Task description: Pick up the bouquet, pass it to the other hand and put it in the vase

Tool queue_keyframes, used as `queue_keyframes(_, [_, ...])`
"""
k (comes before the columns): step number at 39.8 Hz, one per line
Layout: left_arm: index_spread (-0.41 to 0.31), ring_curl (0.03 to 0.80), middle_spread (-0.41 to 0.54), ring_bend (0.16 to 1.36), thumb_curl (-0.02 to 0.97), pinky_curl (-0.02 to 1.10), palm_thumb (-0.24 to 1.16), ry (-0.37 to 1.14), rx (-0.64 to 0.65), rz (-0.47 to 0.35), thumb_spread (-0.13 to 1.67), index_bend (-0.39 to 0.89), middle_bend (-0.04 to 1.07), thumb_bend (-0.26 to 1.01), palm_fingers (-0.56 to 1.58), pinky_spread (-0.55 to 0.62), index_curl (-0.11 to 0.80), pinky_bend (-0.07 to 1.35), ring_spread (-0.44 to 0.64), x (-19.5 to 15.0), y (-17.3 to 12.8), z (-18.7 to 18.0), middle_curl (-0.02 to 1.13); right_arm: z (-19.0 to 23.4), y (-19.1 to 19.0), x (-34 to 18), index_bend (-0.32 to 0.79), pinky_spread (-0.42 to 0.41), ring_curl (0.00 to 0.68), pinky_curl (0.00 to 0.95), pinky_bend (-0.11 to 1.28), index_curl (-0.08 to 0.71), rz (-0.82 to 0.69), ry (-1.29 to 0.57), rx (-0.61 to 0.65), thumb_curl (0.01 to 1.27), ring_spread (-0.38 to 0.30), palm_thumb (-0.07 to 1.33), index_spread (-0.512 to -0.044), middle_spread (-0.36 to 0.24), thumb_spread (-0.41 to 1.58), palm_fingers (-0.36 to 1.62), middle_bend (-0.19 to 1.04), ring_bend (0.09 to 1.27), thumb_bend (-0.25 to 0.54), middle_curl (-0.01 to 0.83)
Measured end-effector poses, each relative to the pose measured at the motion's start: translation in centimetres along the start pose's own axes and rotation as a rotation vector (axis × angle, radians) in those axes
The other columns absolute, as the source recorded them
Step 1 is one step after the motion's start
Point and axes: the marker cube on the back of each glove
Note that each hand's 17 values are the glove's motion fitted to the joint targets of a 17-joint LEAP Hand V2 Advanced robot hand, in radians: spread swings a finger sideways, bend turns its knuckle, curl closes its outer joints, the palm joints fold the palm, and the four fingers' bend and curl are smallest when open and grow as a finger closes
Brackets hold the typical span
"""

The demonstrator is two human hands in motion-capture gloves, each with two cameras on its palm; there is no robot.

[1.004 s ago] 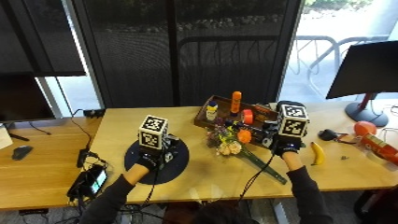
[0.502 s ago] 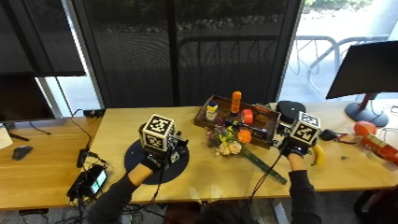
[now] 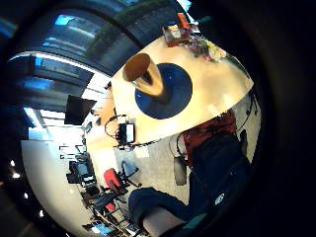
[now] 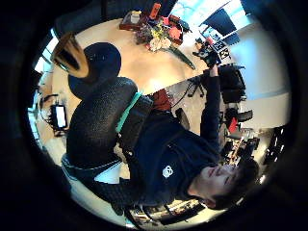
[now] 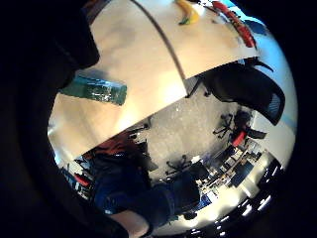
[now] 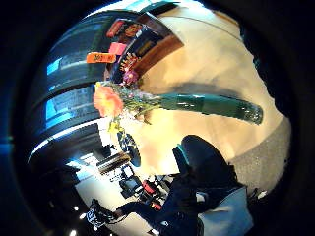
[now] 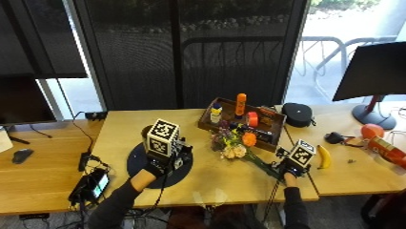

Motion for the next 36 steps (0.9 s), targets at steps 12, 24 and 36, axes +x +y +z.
queue_keyframes(12, [-0.068, 0.3, 0.119, 0.52, 0.263, 0.34, 0.16, -0.014, -0.035, -0.013, 1.18, 0.15, 0.18, -0.02, 0.3, 0.29, 0.343, 0.31, 0.2, -0.5, -0.3, 1.4, 0.32, 4.8, -0.4, -0.1, 0.13, -0.024, 0.42, 0.341, 0.33, 0.205, 0.101, -0.079, -0.113, 0.36, -0.156, 0.69, -0.19, -0.106, 1.0, 0.6, 0.3, 0.57, -0.013, 0.46])
queue_keyframes(24, [-0.069, 0.302, 0.116, 0.52, 0.266, 0.35, 0.17, -0.061, -0.056, 0.015, 1.19, 0.16, 0.17, -0.02, 0.3, 0.29, 0.341, 0.3, 0.2, 0.1, -0.5, 3.1, 0.32, 9.2, -3.8, 0.8, 0.14, 0.128, 0.389, 0.326, 0.29, 0.248, 0.134, 0.015, -0.064, 0.39, -0.12, 0.78, -0.18, -0.06, 0.99, 0.49, 0.21, 0.48, -0.002, 0.437])
queue_keyframes(36, [-0.069, 0.304, 0.115, 0.51, 0.266, 0.35, 0.17, -0.079, -0.112, 0.036, 1.19, 0.15, 0.17, -0.02, 0.3, 0.29, 0.342, 0.31, 0.2, 0.8, -0.9, 4.9, 0.32, 9.0, 1.4, -0.2, 0.31, 0.119, 0.364, 0.296, 0.16, 0.332, 0.181, -0.052, 0.149, 0.39, -0.218, 0.8, -0.318, -0.183, 1.0, 0.66, 0.19, 0.38, -0.033, 0.423])
